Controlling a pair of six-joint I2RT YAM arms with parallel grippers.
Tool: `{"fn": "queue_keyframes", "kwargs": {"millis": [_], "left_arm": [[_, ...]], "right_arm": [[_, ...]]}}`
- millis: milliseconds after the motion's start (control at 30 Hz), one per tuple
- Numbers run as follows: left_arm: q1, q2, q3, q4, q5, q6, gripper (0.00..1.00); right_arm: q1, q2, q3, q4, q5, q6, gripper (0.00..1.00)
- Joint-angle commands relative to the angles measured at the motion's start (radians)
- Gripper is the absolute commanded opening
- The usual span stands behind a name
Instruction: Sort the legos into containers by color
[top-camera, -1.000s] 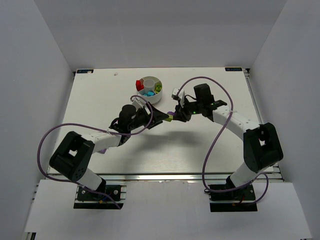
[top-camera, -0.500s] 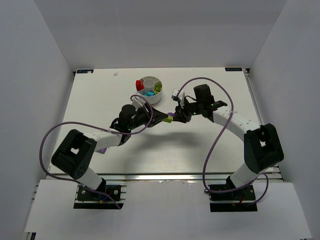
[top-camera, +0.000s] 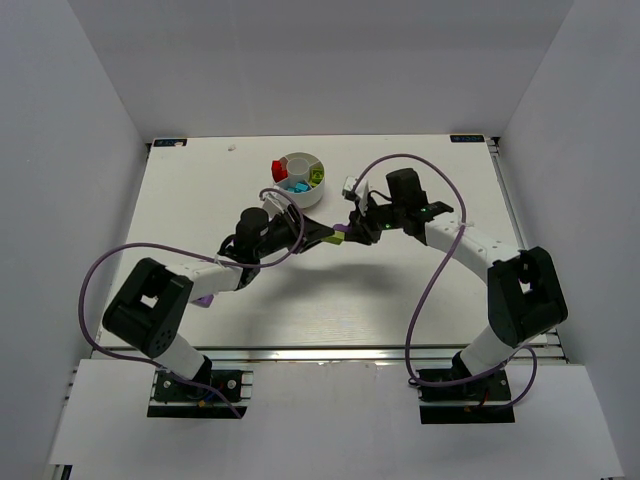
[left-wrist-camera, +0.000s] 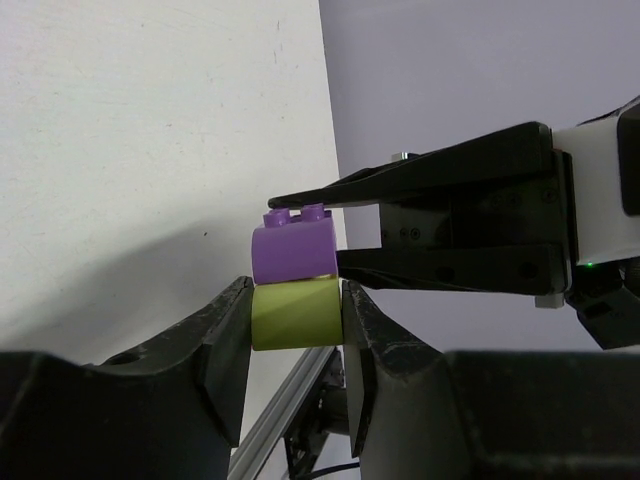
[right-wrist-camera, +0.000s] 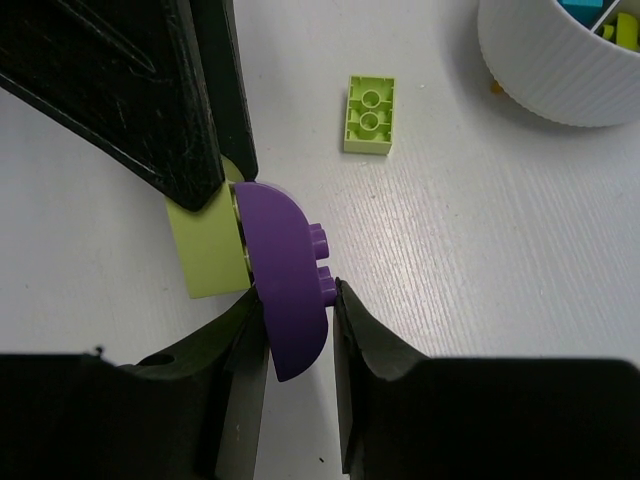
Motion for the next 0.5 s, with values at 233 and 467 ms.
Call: {"fn": "queue_keyframes", "kwargs": {"millis": [233,467], "left_arm": [[0.165,-0.107,0.186,-0.409,0.081,0.271,0.00],[0.218,0.124,0.720,-0.864,-0.066,0.535,0.00]], "right_arm": [[-0.149,0.030,0.062,0.070,0.080,0.013,0.00],[-0.177,-0.007,0.013,0.076,0.054,-0.001,0.00]]}}
